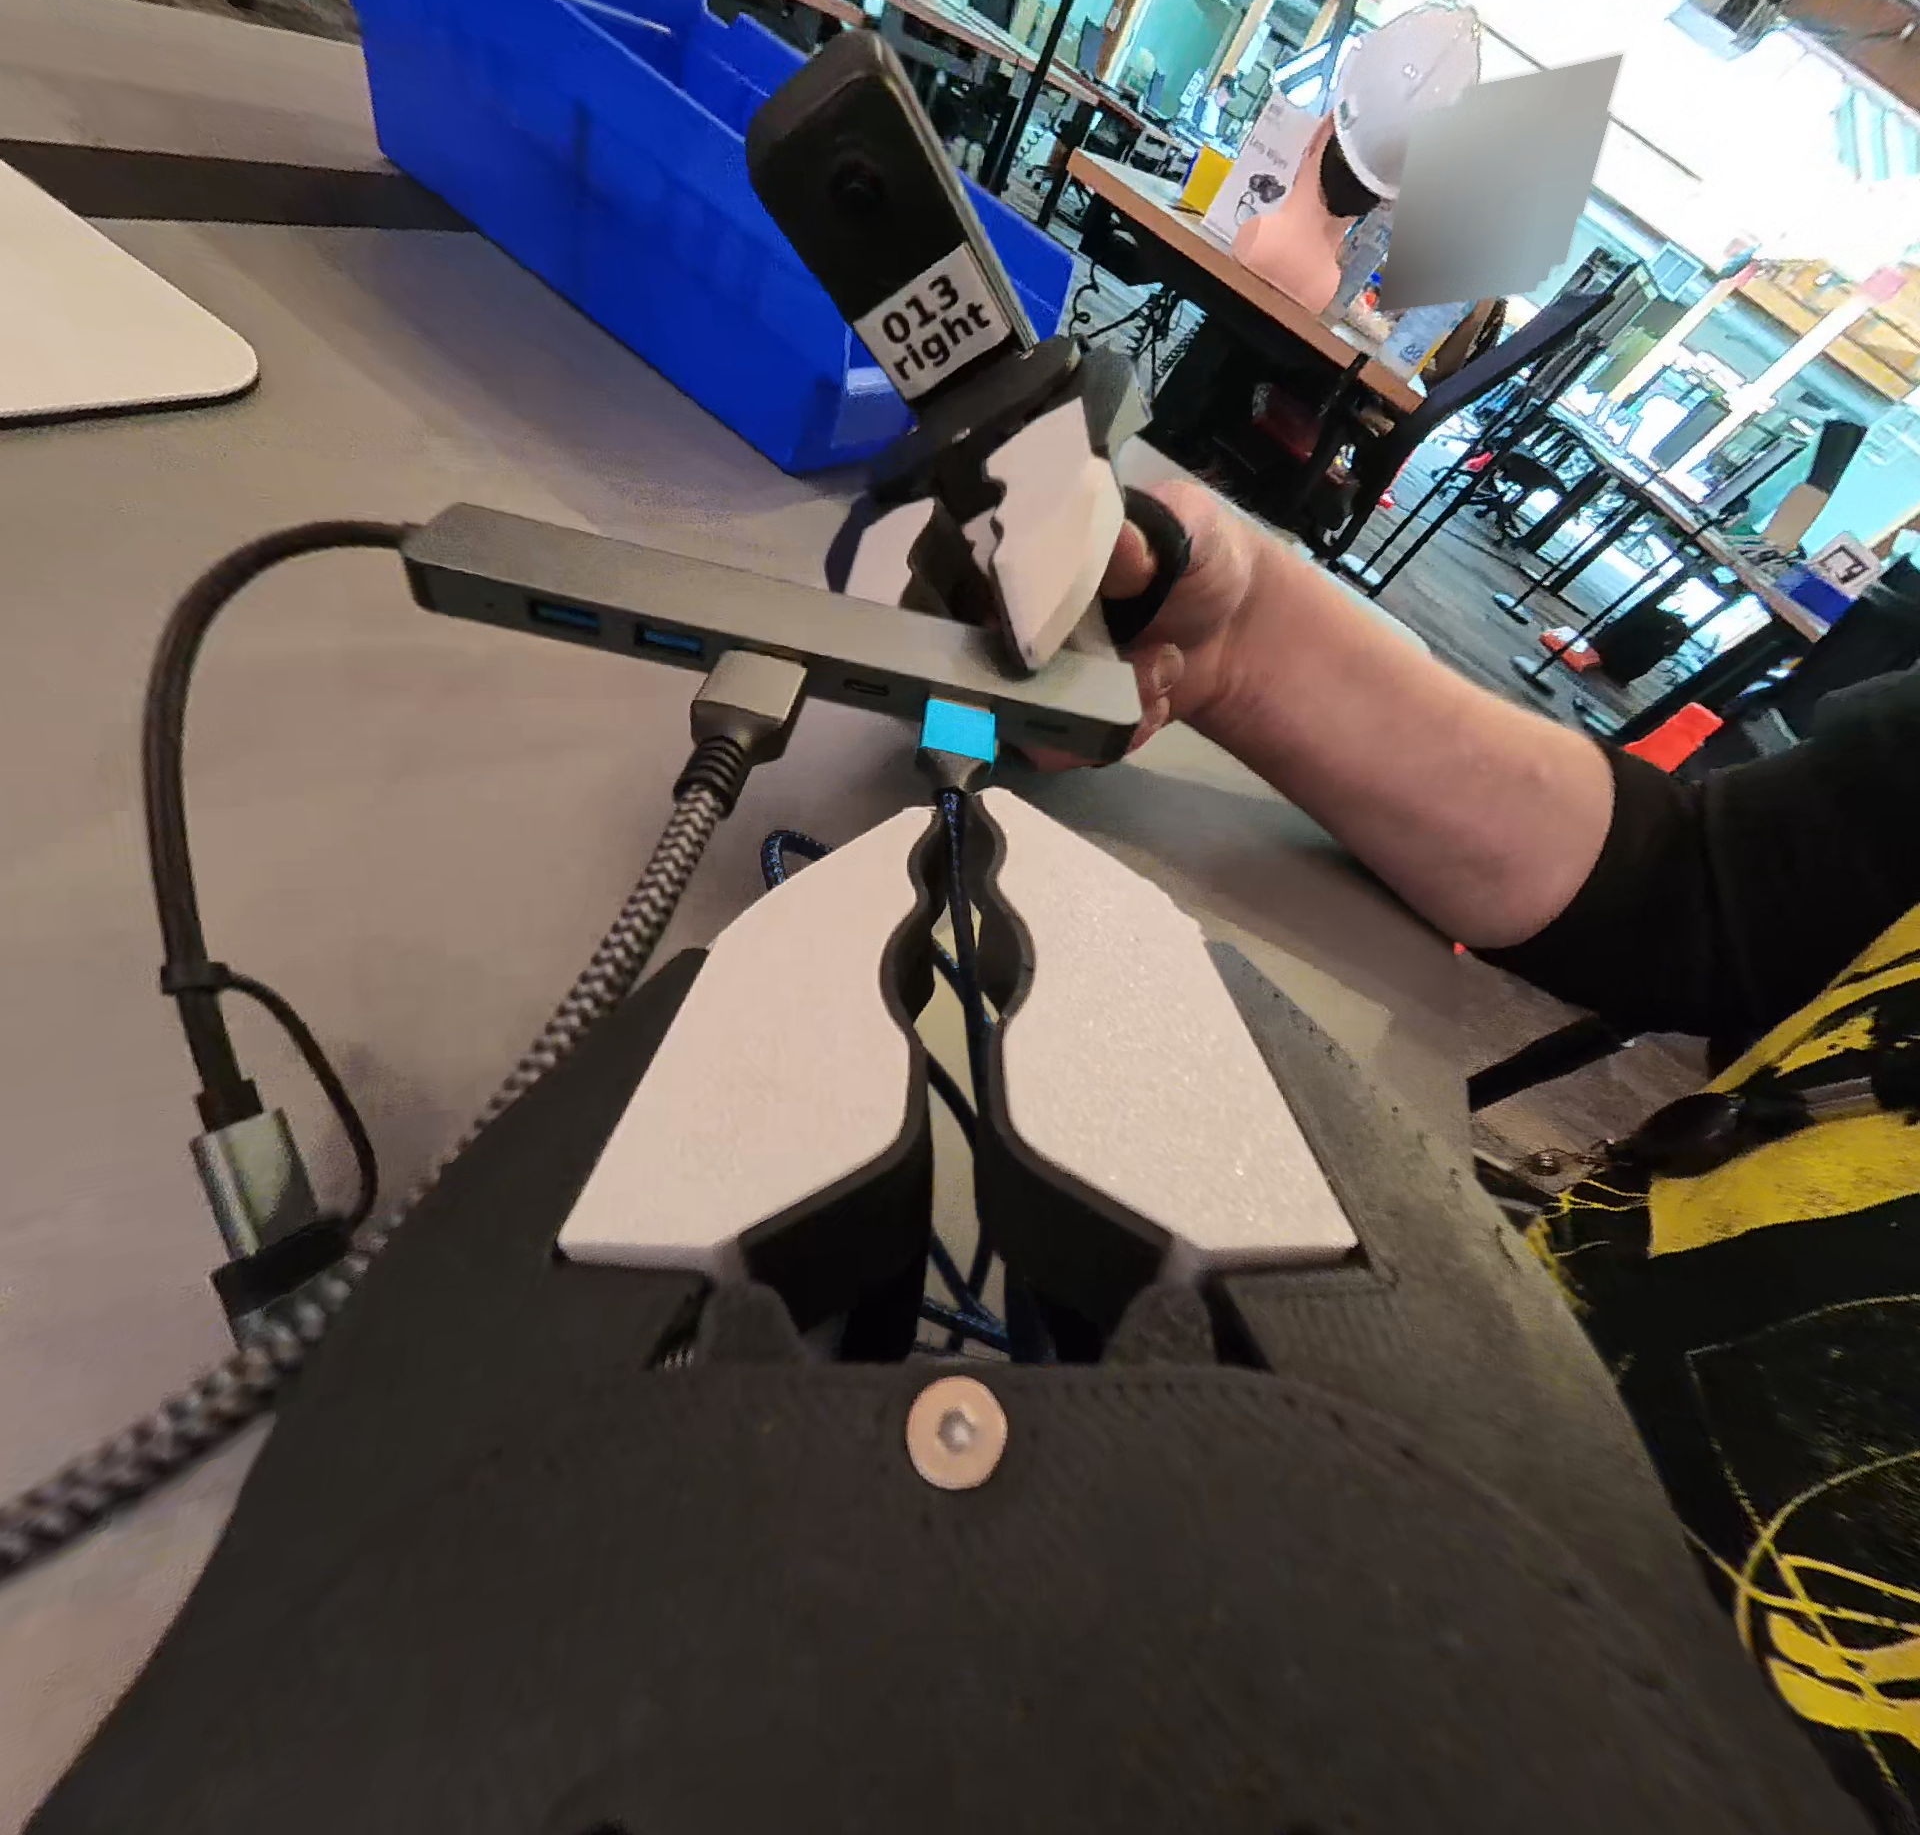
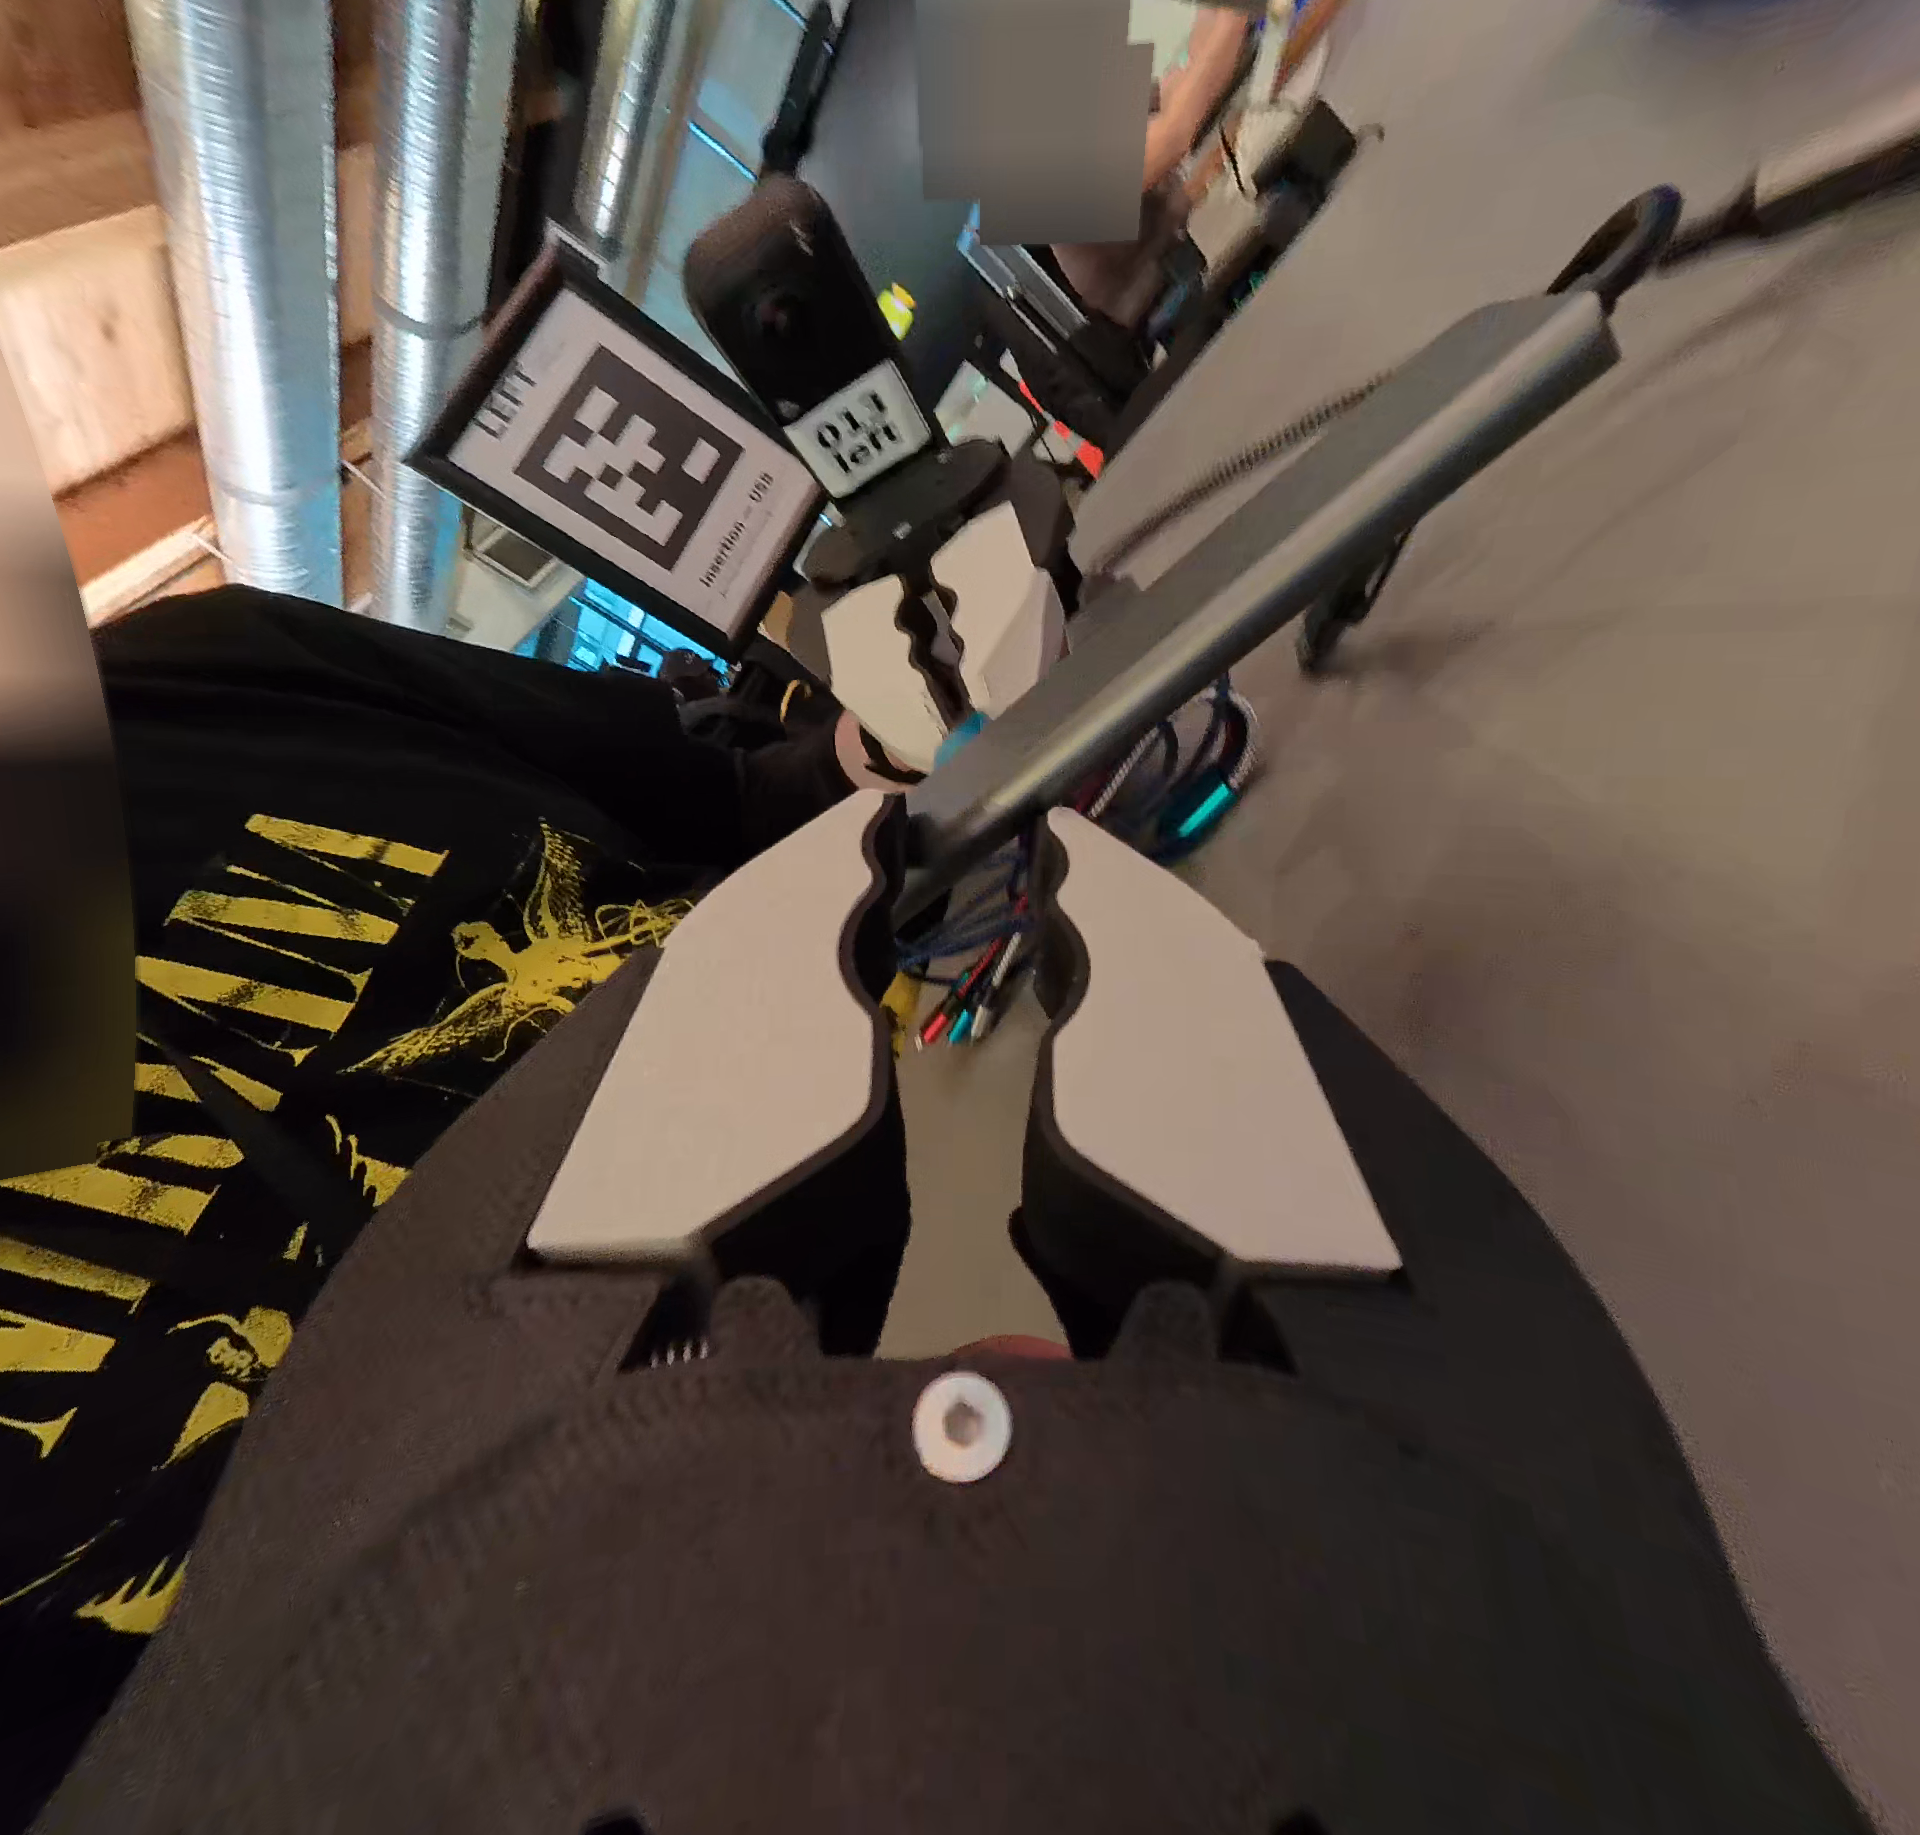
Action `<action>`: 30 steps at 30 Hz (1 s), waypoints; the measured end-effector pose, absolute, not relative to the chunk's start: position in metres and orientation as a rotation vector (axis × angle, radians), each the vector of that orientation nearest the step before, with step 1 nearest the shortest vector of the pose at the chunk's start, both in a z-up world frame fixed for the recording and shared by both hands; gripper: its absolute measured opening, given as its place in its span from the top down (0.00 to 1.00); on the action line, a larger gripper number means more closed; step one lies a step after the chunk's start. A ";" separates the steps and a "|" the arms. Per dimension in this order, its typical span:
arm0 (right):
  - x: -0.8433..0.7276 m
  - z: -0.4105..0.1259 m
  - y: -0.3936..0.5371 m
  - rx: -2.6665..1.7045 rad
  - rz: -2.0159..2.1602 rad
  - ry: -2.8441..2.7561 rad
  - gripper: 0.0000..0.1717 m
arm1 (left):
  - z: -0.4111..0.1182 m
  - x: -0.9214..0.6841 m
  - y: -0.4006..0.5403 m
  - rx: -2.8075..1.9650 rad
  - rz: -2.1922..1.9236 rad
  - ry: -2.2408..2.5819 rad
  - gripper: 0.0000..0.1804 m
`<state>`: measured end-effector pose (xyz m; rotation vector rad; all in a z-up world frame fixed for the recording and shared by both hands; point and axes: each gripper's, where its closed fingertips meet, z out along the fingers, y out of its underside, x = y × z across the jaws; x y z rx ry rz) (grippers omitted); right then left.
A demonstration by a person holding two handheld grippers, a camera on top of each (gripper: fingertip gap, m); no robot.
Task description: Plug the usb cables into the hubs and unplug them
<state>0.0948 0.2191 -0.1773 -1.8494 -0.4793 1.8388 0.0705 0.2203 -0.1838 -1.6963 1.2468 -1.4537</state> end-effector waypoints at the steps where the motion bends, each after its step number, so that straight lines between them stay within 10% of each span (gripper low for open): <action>1: 0.094 -0.180 0.219 -1.864 1.861 -0.451 0.87 | -0.187 0.070 0.221 -1.699 -1.433 1.252 0.98; 30: 0.092 -0.191 0.213 -1.932 1.752 -0.439 0.94 | -0.205 0.077 0.212 -1.639 -1.313 1.399 0.99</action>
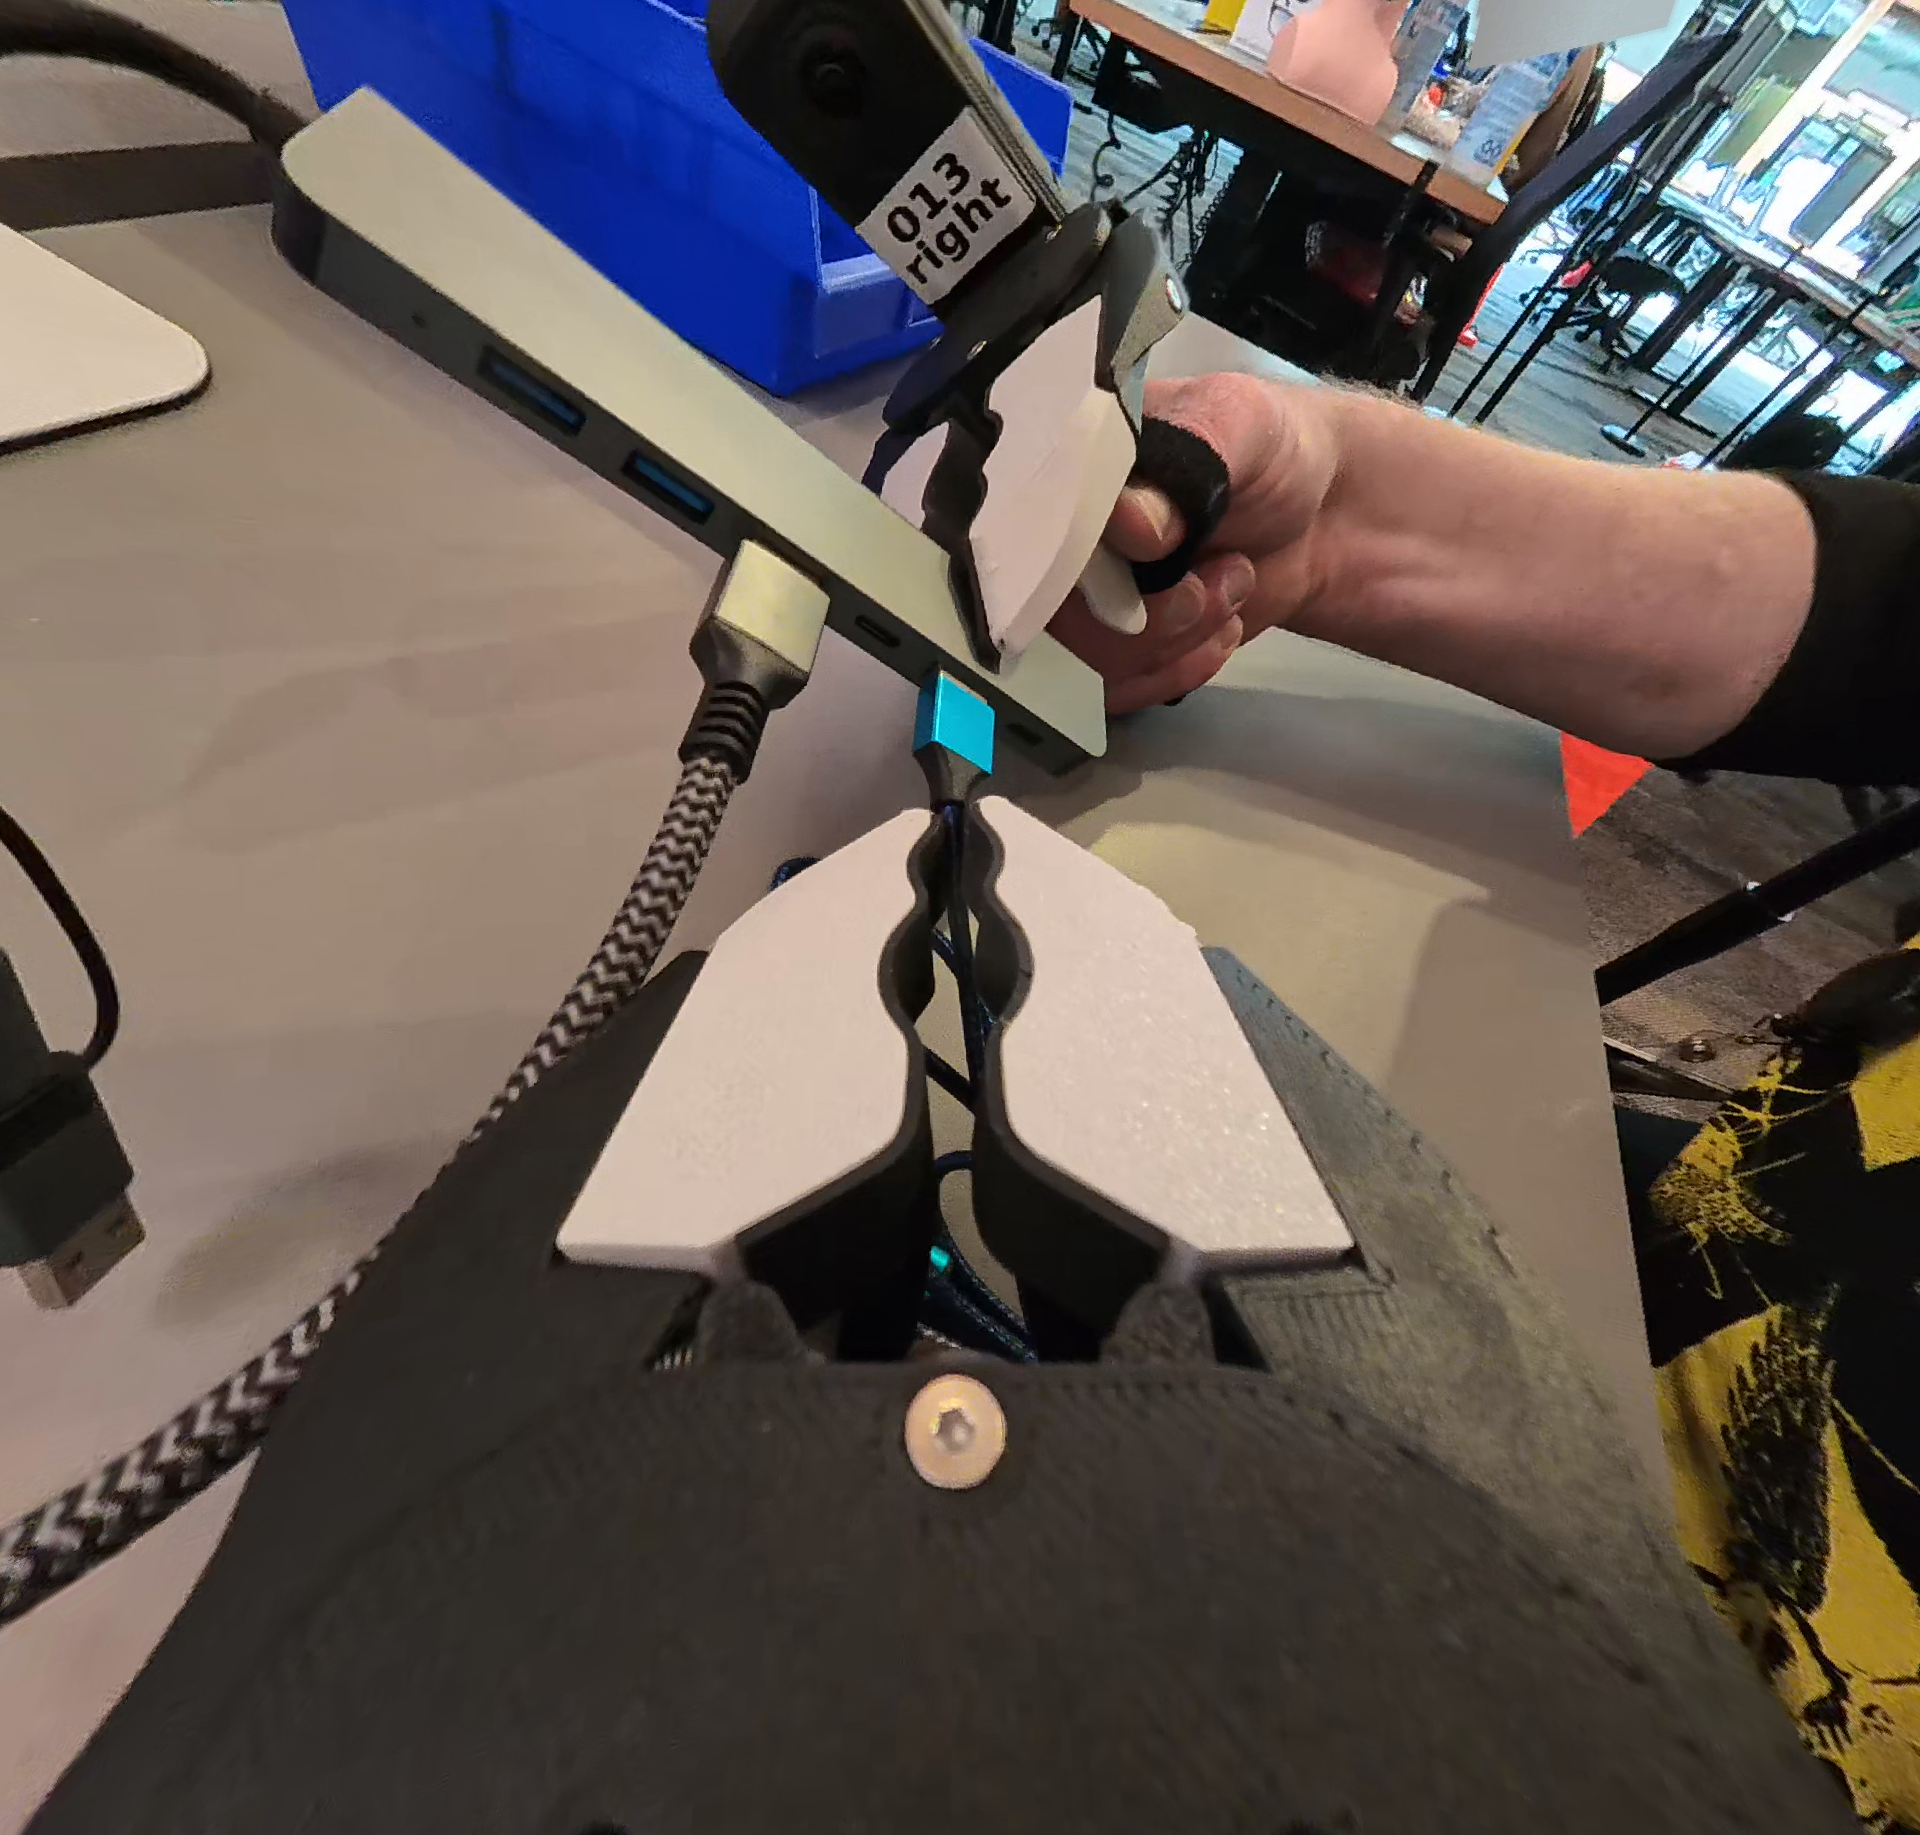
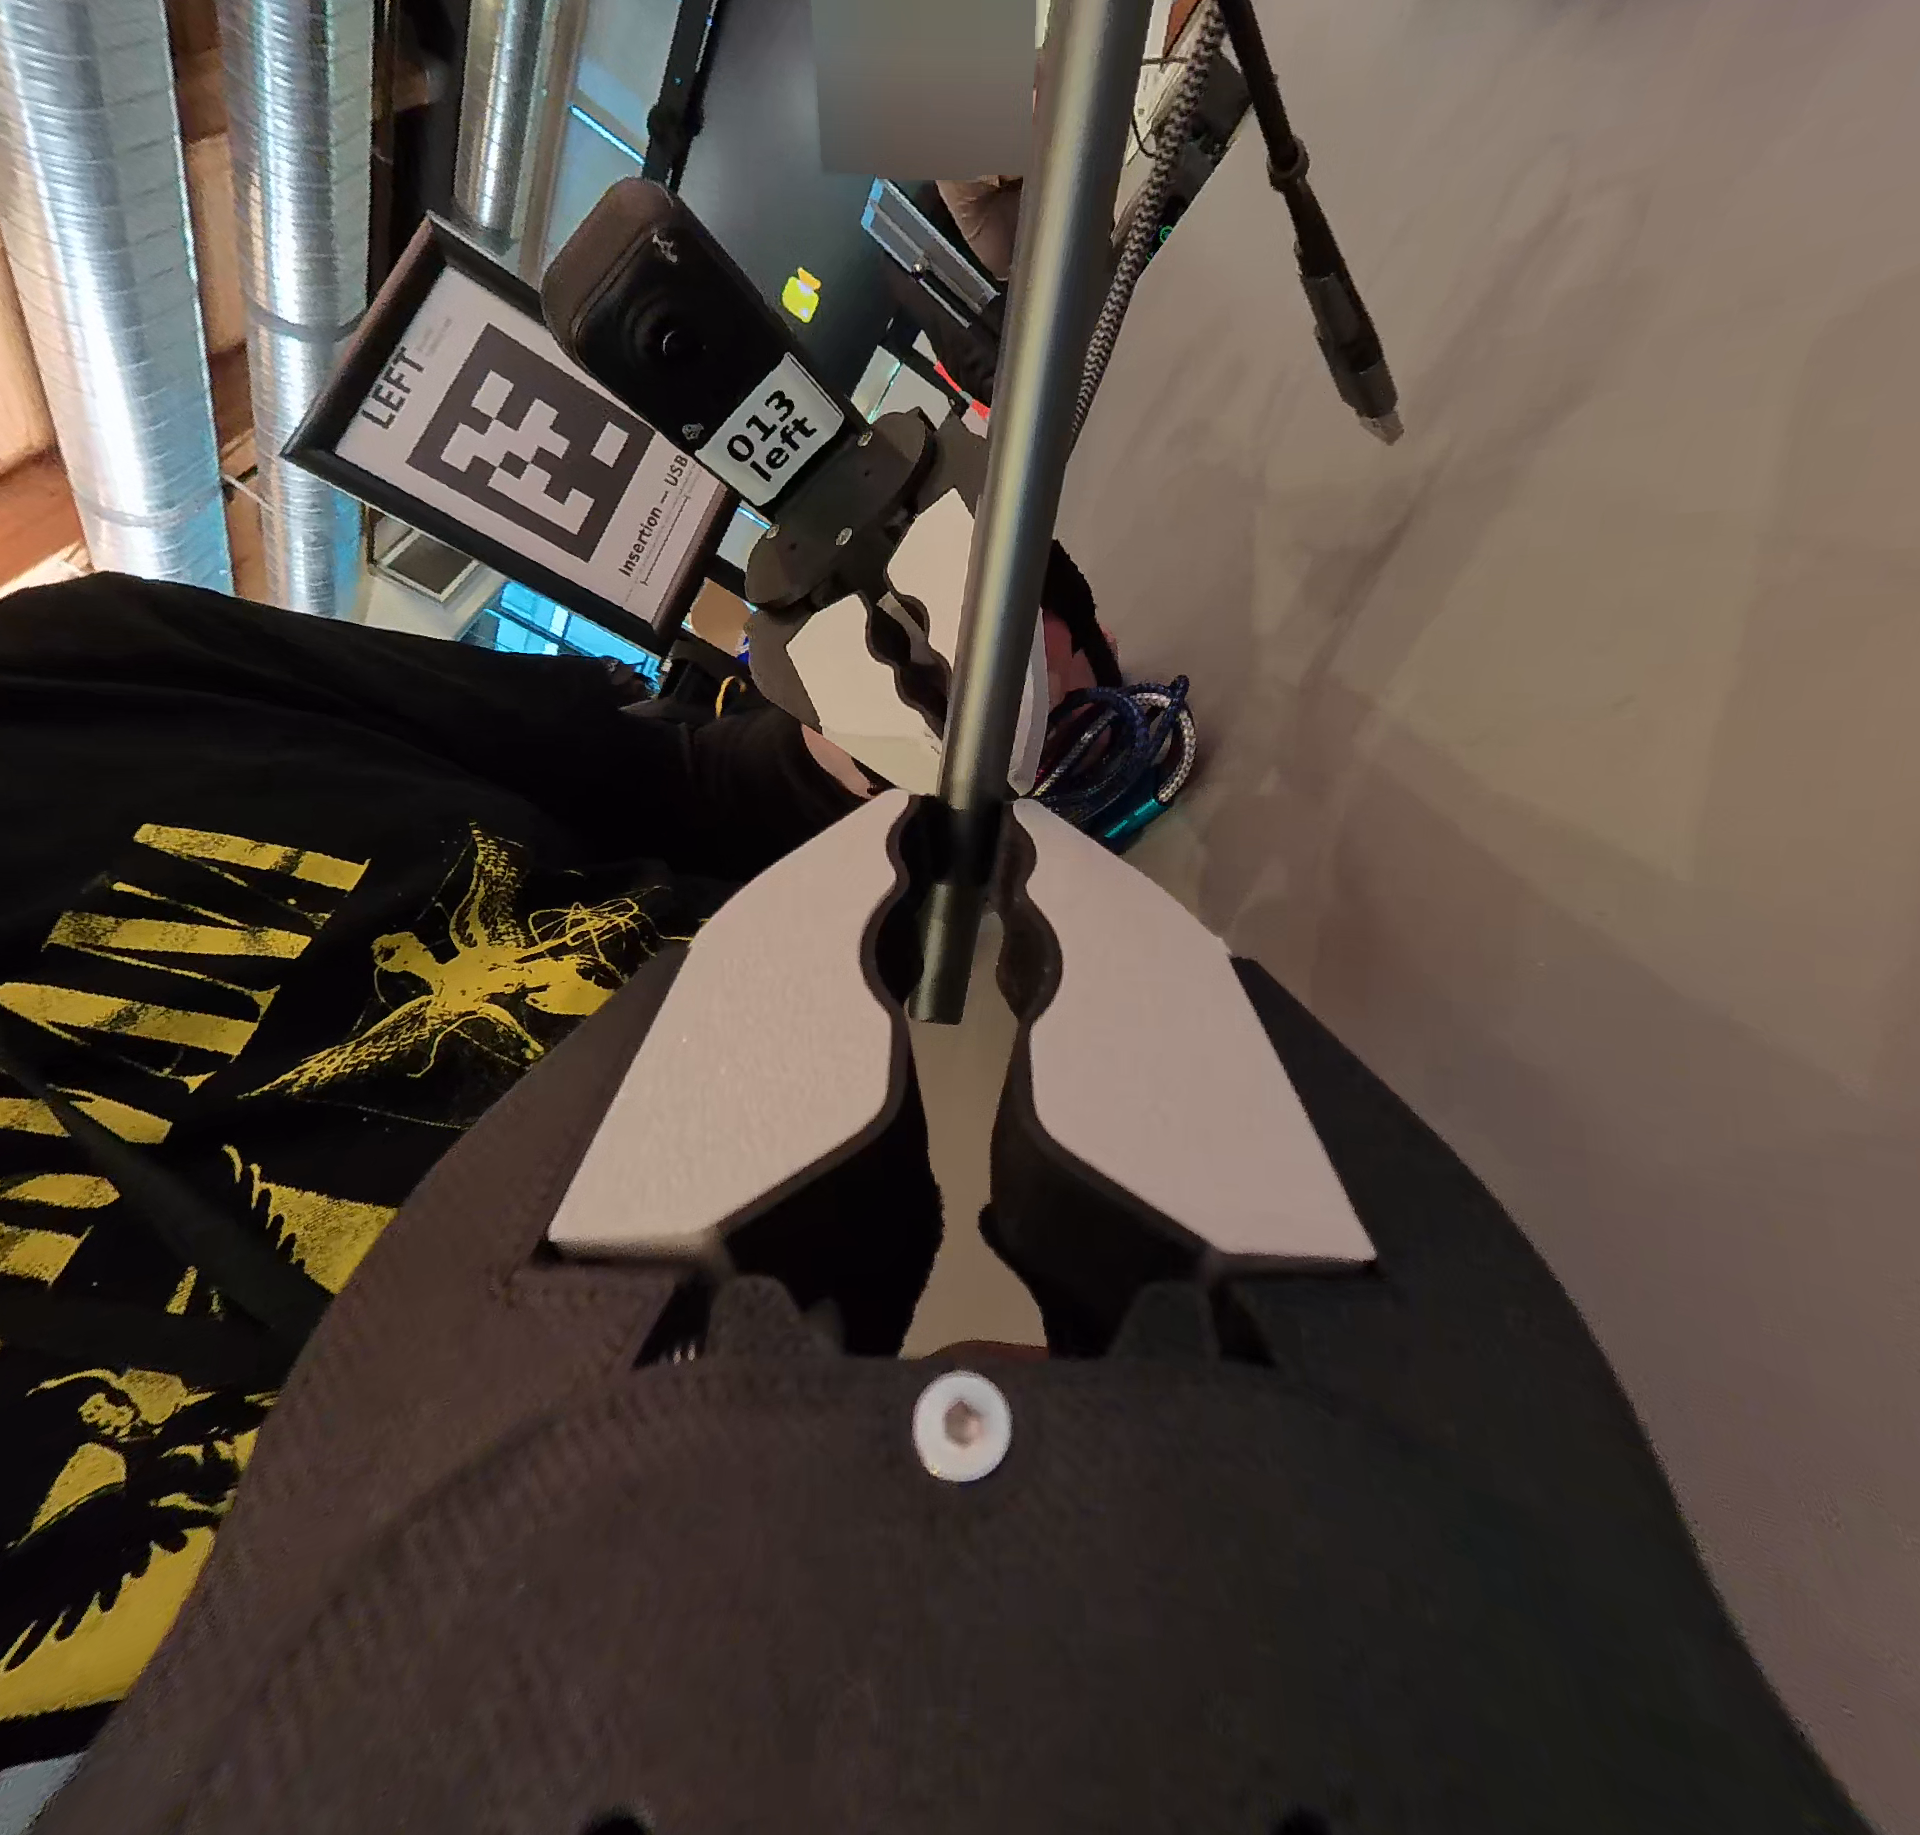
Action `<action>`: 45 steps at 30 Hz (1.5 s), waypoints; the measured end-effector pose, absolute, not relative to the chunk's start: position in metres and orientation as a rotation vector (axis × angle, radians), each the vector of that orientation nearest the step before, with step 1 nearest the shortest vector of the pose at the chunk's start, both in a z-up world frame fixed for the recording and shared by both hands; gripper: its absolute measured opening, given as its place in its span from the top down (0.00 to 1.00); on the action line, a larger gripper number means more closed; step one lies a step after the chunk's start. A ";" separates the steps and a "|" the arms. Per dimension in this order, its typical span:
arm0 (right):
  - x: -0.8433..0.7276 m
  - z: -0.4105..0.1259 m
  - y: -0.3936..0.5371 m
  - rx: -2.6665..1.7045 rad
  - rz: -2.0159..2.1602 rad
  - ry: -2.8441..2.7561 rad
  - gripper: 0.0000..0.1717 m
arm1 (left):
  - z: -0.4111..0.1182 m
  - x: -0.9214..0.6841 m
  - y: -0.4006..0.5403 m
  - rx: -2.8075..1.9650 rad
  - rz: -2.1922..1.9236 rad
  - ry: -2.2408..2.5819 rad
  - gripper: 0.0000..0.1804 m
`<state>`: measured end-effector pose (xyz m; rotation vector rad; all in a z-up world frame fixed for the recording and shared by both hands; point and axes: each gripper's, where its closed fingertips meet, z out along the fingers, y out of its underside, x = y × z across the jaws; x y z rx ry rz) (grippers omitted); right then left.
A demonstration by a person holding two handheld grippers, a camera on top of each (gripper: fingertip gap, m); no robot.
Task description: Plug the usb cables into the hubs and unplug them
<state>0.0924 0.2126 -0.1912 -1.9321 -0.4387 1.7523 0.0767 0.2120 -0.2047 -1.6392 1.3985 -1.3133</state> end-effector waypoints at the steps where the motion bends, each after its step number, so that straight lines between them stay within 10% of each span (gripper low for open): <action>1: 0.093 -0.191 0.213 -1.932 1.751 -0.434 0.94 | -0.205 0.077 0.212 -1.643 -1.316 1.399 0.99; 6: 0.094 -0.182 0.218 -1.842 1.709 -0.454 0.94 | -0.194 0.075 0.220 -1.614 -1.369 1.331 0.98; 12: 0.095 -0.170 0.207 -1.723 1.691 -0.543 0.94 | -0.163 0.071 0.248 -1.679 -1.686 1.040 0.63; 17: 0.086 -0.174 0.207 -1.748 1.624 -0.595 0.94 | -0.145 0.080 0.242 -1.610 -1.868 0.983 0.94; 45: 0.079 -0.171 0.227 -1.729 1.619 -0.539 0.94 | -0.153 0.086 0.244 -1.586 -1.670 1.028 0.95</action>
